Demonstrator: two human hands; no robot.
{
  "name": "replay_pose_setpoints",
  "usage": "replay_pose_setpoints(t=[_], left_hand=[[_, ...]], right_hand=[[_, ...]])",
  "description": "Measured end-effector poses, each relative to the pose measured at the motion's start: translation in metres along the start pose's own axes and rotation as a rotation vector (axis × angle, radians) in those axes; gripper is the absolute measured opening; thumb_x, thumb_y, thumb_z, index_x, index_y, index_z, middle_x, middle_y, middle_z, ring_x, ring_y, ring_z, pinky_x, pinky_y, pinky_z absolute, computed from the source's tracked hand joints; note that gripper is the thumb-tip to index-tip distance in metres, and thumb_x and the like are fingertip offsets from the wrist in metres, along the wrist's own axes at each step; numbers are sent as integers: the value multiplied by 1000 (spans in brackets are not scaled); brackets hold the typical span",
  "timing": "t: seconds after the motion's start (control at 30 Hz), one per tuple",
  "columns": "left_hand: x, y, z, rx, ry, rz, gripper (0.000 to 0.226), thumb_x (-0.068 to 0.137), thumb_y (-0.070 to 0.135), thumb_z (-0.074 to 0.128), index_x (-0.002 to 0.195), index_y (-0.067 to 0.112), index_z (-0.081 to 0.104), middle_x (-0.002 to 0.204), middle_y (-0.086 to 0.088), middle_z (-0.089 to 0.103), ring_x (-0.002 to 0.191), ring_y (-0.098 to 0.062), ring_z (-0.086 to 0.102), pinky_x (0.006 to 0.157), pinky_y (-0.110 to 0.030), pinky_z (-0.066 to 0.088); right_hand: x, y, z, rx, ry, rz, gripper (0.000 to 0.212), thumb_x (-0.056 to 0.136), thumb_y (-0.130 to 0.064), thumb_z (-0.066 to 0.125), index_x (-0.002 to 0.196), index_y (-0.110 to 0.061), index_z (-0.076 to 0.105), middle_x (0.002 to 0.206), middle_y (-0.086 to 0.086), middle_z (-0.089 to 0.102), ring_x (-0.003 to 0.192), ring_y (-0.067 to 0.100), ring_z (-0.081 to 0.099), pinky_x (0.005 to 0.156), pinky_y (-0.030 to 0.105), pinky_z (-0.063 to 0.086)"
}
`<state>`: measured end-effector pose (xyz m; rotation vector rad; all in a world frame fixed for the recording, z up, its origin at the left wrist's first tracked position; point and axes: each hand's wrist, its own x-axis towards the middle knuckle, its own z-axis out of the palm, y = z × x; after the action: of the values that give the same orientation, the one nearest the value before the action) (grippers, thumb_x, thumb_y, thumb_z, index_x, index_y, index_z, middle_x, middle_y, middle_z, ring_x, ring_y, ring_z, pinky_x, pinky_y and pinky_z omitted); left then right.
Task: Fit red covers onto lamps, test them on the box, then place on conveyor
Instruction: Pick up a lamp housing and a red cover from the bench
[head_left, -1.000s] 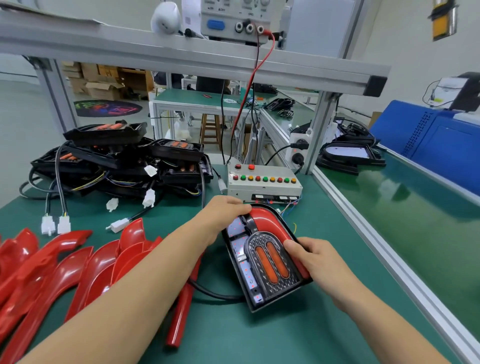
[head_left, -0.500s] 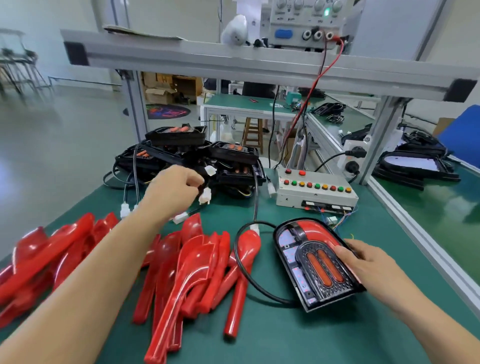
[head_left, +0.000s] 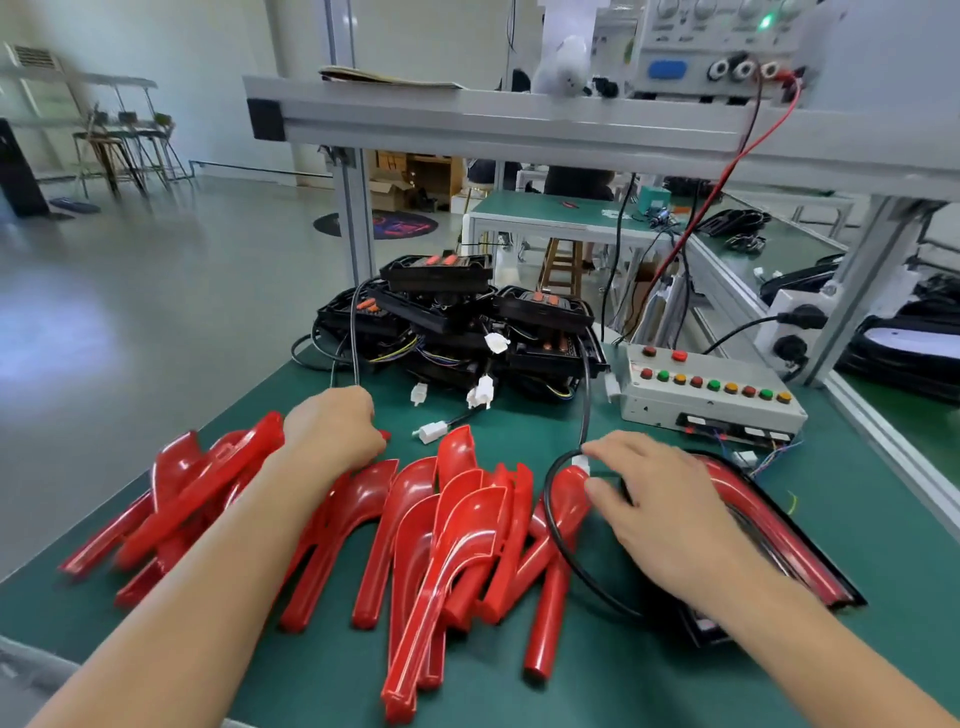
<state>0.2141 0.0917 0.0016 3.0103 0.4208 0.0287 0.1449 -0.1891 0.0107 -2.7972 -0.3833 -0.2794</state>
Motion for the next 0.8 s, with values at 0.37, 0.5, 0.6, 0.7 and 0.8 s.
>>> replay_pose_setpoints(t=[0.37,0.5,0.6,0.7,0.8], left_hand=[[11,7,6,-24,34,-36,33,82,26,63,114,18,59,117,-7,62,107,-29,59,75,-31,43],[-3,19,-28,-175,264,64,27,79,30,66,103,18,65,103,-7,67,98,-32,61,73,-33,46],[-18,39,-55,-401,389,181,42,76,37,72,113,19,65,106,-5,68,102,-31,60,81,-38,47],[-30,69,-68,-690,383,269,52,72,41,76,116,17,64,100,-3,67,96,-25,61,88,-41,48],[-35,100,-65,-1030,194,321,31,74,32,79,94,11,69,80,-6,67,70,-20,60,75,-41,54]], right_hand=[[-3,-15,16,62,-15,-92,33,97,-34,48,129,-33,54,130,-17,47,127,3,37,106,23,10],[-5,-16,12,131,51,-109,34,97,-32,50,131,-30,54,133,-17,47,127,1,37,111,23,12],[-6,-25,9,260,115,-148,40,96,-34,54,135,-27,53,134,-14,51,128,4,41,112,24,22],[-7,-35,5,441,128,-158,54,94,-48,51,144,-29,42,133,-14,53,124,1,43,102,11,26],[-9,-38,3,523,116,-137,75,83,-67,35,150,-34,29,131,-16,53,122,-3,45,94,4,27]])
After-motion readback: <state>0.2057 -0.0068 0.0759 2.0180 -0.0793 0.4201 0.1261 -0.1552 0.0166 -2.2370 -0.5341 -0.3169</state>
